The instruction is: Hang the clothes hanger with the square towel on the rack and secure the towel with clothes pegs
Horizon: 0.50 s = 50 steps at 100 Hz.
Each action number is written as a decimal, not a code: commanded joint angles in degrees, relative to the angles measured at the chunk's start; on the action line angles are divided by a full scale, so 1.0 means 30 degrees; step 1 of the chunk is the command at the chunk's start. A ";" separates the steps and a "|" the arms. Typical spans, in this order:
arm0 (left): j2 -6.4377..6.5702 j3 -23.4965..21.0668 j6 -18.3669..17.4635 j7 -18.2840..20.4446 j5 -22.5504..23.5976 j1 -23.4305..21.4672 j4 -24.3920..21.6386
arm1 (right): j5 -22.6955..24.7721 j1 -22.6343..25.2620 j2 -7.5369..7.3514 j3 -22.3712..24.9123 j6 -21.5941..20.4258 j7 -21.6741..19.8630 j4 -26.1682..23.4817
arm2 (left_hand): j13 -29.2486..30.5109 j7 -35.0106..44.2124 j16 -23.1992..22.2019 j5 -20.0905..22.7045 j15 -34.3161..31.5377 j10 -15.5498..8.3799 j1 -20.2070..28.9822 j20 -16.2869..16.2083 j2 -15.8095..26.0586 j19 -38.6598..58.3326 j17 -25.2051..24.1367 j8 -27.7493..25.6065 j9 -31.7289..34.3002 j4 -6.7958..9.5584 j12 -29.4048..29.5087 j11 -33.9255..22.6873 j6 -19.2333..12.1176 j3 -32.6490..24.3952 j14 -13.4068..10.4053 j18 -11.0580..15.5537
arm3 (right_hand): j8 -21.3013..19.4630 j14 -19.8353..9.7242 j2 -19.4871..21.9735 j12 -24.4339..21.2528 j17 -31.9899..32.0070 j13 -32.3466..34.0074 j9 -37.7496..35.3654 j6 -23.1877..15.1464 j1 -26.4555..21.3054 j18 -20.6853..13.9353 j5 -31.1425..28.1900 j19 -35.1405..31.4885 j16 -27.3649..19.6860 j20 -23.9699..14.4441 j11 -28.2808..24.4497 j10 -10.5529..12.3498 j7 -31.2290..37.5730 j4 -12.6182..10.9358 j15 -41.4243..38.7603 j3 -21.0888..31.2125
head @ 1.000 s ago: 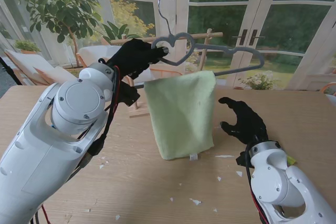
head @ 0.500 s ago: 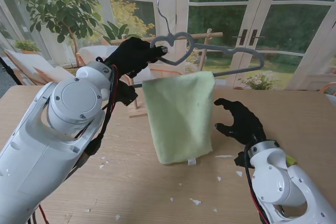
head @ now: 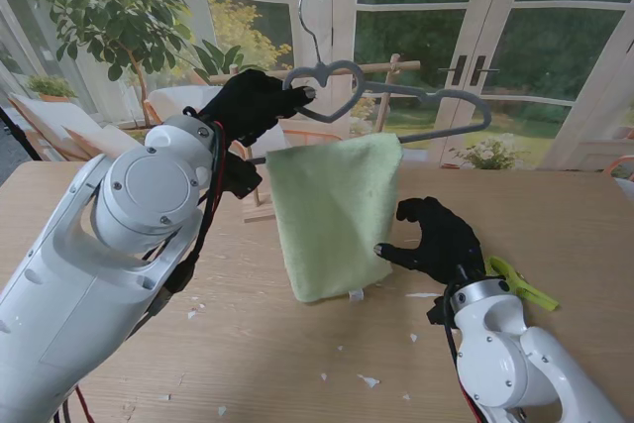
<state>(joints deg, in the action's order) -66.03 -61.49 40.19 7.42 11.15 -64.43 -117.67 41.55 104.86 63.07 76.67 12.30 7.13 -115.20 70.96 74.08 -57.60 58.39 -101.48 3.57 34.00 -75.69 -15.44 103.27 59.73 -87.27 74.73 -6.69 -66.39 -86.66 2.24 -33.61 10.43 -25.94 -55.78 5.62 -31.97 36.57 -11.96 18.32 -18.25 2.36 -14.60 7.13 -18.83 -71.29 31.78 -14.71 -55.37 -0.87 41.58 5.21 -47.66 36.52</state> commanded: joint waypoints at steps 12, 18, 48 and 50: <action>-0.0201 0.0061 0.0379 0.0130 -0.0047 0.0158 -0.0293 | 0.0602 -0.0624 0.0478 -0.0887 0.1055 -0.0182 0.0345 | 0.0525 0.1592 -0.0190 0.1610 -0.2398 -0.1501 0.0727 -0.0654 0.1217 0.5570 0.0667 -0.0894 0.0668 0.1113 0.0184 -0.1366 0.0589 -0.0389 -0.1334 0.0811 | 0.1116 -0.0044 -0.0201 0.0091 -0.0316 0.0264 -0.0110 0.0193 0.0257 -0.0175 0.0006 -0.1002 0.0260 -1.1690 -0.0002 -0.0183 0.0667 -0.0229 -0.0448 0.0891; -0.0200 0.0057 0.0382 0.0127 -0.0054 0.0149 -0.0301 | 0.0714 -0.0768 0.0478 -0.1005 0.1244 -0.0177 0.0410 | 0.0525 0.1591 -0.0184 0.1621 -0.2402 -0.1501 0.0727 -0.0647 0.1207 0.5570 0.0669 -0.0894 0.0667 0.1117 0.0189 -0.1373 0.0601 -0.0378 -0.1347 0.0832 | 0.1502 -0.0139 0.0169 -0.0104 -0.0227 -0.0020 0.0362 0.0243 -0.0946 -0.0238 0.0418 -0.1014 0.0214 -1.1631 0.0214 -0.0207 0.0357 -0.0595 -0.0373 0.0633; -0.0206 0.0009 0.0416 0.0089 -0.0117 0.0049 -0.0317 | -0.1482 -0.1016 0.0992 -0.1195 0.0124 0.1737 0.1033 | 0.0524 0.1590 -0.0162 0.1633 -0.2408 -0.1501 0.0730 -0.0623 0.1205 0.5570 0.0673 -0.0894 0.0666 0.1136 0.0214 -0.1393 0.0596 -0.0363 -0.1374 0.0873 | 1.0088 0.0154 0.1615 -0.1410 -0.0474 0.1819 -0.4436 -0.7603 -0.8204 0.0384 -0.8377 -0.1263 0.0158 -1.1666 0.1714 0.0168 0.3177 -0.1117 -0.0688 -0.2340; -0.0200 0.0014 0.0418 0.0103 -0.0088 0.0046 -0.0309 | -0.1641 -0.1005 0.1035 -0.1217 0.0019 0.1884 0.1030 | 0.0525 0.1590 -0.0160 0.1633 -0.2407 -0.1501 0.0730 -0.0621 0.1204 0.5570 0.0675 -0.0894 0.0666 0.1137 0.0216 -0.1393 0.0596 -0.0362 -0.1378 0.0879 | 1.0233 0.0182 0.1809 -0.1442 -0.0493 0.1903 -0.4588 -0.7513 -0.8340 0.0390 -0.8836 -0.1300 0.0152 -1.1675 0.1743 0.0185 0.3346 -0.1307 -0.0718 -0.2313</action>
<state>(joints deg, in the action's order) -66.34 -61.33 41.20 6.98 10.77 -64.30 -117.94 36.76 101.62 65.17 73.43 12.86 13.40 -111.96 70.96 74.08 -57.60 58.52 -101.48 3.57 34.02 -75.69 -15.44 103.28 59.73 -87.27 74.73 -6.69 -66.39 -86.66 2.22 -33.60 10.37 -25.65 -28.94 6.15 -27.81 32.91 -13.25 22.43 -29.85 -16.47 -36.16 8.04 -39.96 -73.40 31.92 -14.71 -51.36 -1.09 47.79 4.32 -48.89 31.18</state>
